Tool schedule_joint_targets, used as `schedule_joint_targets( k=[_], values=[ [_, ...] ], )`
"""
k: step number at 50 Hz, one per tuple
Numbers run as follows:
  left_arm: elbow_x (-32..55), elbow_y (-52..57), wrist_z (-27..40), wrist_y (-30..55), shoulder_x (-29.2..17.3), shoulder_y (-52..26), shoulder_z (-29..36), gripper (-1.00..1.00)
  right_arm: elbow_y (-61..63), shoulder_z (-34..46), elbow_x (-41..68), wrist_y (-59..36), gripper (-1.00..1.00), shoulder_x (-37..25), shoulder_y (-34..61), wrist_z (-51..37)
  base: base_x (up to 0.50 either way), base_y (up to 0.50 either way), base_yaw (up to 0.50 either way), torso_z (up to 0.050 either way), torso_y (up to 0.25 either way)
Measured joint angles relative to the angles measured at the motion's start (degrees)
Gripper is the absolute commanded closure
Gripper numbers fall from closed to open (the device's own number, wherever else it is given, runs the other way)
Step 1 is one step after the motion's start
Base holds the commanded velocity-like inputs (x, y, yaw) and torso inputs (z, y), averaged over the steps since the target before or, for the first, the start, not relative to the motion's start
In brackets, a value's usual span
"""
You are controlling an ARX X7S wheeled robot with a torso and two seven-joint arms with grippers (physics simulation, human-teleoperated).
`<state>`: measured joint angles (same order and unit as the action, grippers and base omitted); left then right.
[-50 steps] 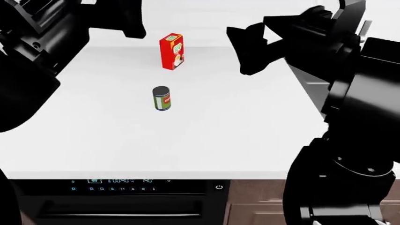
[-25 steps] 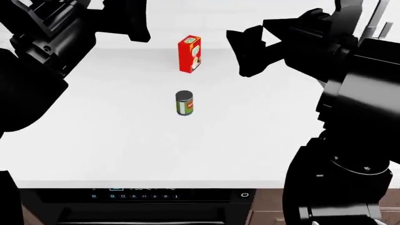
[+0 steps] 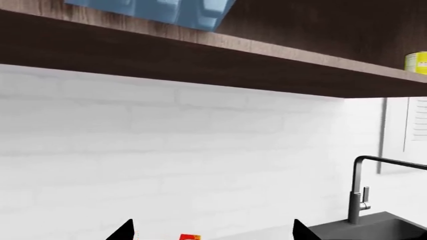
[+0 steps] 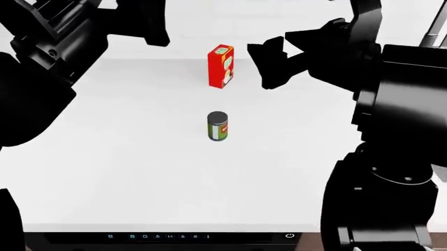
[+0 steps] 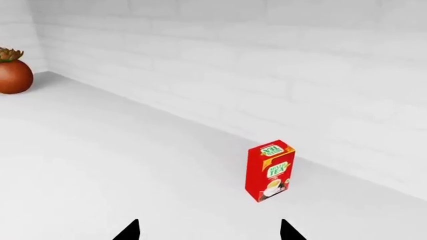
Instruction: Pick the cans from the counter and place them in their designated side in the cabinet.
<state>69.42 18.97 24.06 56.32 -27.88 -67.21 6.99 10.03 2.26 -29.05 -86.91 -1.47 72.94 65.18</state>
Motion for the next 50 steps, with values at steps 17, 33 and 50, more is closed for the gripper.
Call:
schedule_joint_targets(
  k=[17, 33, 50],
  values=[
    [0.4, 0.2, 0.2, -0.3, 0.0, 0.2, 0.3, -1.00, -24.3, 1.0, 9.9, 16.8, -1.00, -3.9, 3.5, 0.4, 0.00, 0.00, 0.00, 0.000, 0.000],
    [0.8, 0.3, 0.7, -0.5, -0.2, 0.5, 0.3, -1.00, -38.8, 1.4, 17.1, 30.7, -1.00, -4.9, 5.4, 4.7, 0.00, 0.00, 0.00, 0.000, 0.000],
    [1.0, 0.3, 0.8, -0.9, -0.5, 0.7, 0.2, -1.00, -44.3, 3.5, 20.5, 35.9, -1.00, -5.2, 4.0, 7.9, 0.00, 0.00, 0.00, 0.000, 0.000]
  ],
)
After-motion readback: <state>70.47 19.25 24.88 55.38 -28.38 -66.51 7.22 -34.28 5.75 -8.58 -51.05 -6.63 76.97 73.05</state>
